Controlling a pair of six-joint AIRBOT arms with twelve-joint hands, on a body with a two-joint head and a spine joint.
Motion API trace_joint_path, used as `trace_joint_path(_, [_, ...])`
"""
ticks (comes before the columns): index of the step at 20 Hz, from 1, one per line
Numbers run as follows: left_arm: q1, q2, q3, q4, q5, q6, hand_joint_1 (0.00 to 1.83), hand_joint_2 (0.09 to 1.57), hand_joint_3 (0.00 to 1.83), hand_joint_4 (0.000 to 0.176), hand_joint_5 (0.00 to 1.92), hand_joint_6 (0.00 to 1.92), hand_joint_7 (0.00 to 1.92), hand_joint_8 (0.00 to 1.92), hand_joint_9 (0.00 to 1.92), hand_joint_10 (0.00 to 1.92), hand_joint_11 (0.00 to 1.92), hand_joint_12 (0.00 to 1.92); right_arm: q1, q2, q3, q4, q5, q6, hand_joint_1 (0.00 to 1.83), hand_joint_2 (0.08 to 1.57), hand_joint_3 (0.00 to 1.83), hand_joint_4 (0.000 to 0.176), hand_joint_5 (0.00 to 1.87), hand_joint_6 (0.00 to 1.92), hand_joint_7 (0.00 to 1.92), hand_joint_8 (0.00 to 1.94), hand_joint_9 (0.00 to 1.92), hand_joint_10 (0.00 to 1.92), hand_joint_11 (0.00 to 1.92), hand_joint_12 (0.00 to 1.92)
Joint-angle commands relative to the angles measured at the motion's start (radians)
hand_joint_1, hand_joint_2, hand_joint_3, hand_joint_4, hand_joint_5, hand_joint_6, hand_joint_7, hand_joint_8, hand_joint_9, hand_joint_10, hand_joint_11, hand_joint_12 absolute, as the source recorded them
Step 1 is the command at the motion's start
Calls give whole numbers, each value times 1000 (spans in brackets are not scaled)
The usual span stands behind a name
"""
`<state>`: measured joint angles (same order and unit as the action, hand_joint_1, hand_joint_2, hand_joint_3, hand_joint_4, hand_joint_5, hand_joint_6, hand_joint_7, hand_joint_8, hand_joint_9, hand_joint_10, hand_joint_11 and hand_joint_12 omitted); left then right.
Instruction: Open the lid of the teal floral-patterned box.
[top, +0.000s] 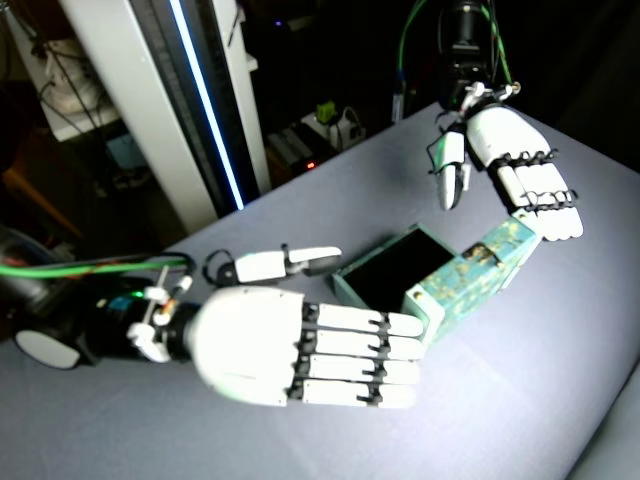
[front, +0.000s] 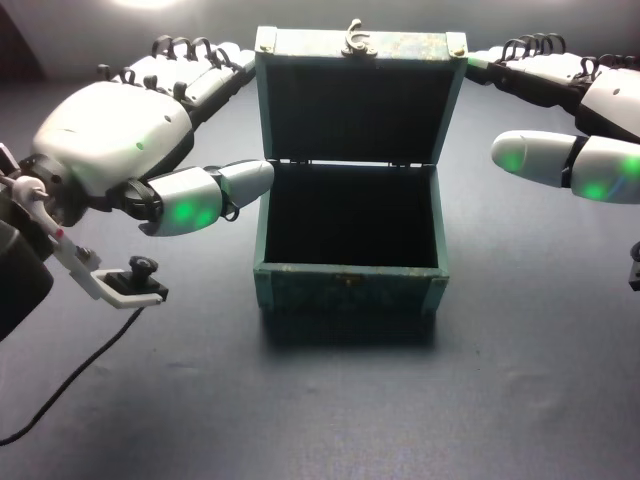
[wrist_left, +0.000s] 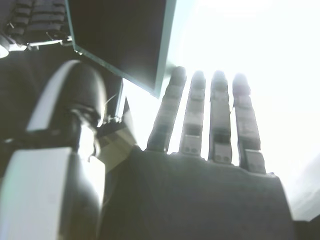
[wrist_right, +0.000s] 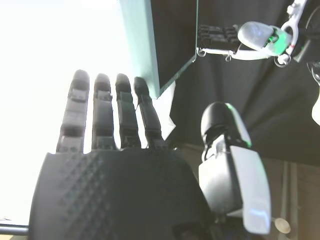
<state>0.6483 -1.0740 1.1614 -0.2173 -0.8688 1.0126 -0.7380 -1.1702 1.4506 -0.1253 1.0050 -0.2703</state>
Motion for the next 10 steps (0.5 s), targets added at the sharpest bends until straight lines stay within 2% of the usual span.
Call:
trace_joint_path(1, [-19,-9,-5,71,-133,-11,0,1439,9,0,24,0,33,1,56,2,82,51,19,-7,-2,-8,139,9,0,1306,15,0,185,3,147,0,115,7,98,96])
trace_joint_path(5, [-11,-7,-5,65,-138,-11,0,1397,0,0,38,5,58,9,79,8,109,67,20,-6,-2,-11,139,9,0,1311,12,0,179,2,140,3,115,6,96,93])
trace_joint_path(6, [-10,-4,-5,64,-144,-11,0,1472,4,0,55,2,82,3,85,3,105,84,20,-3,-3,-12,140,9,0,1314,12,0,187,5,150,6,127,9,103,95])
trace_joint_path(7, [-10,-2,-5,62,-149,-11,0,1472,4,0,55,2,82,3,85,3,105,84,20,-2,-4,-12,140,9,0,1314,12,0,187,5,150,6,127,9,103,95])
trace_joint_path(8, [-9,0,-6,61,-154,-11,0,1556,10,0,62,0,66,1,60,0,66,85,20,-1,-4,-13,140,9,0,1304,5,0,209,11,176,13,138,11,102,96])
trace_joint_path(10, [-10,3,-6,60,-162,-11,0,1563,6,0,67,1,67,2,65,3,60,87,22,0,-4,-14,140,9,0,1287,0,0,217,12,183,13,137,8,91,92])
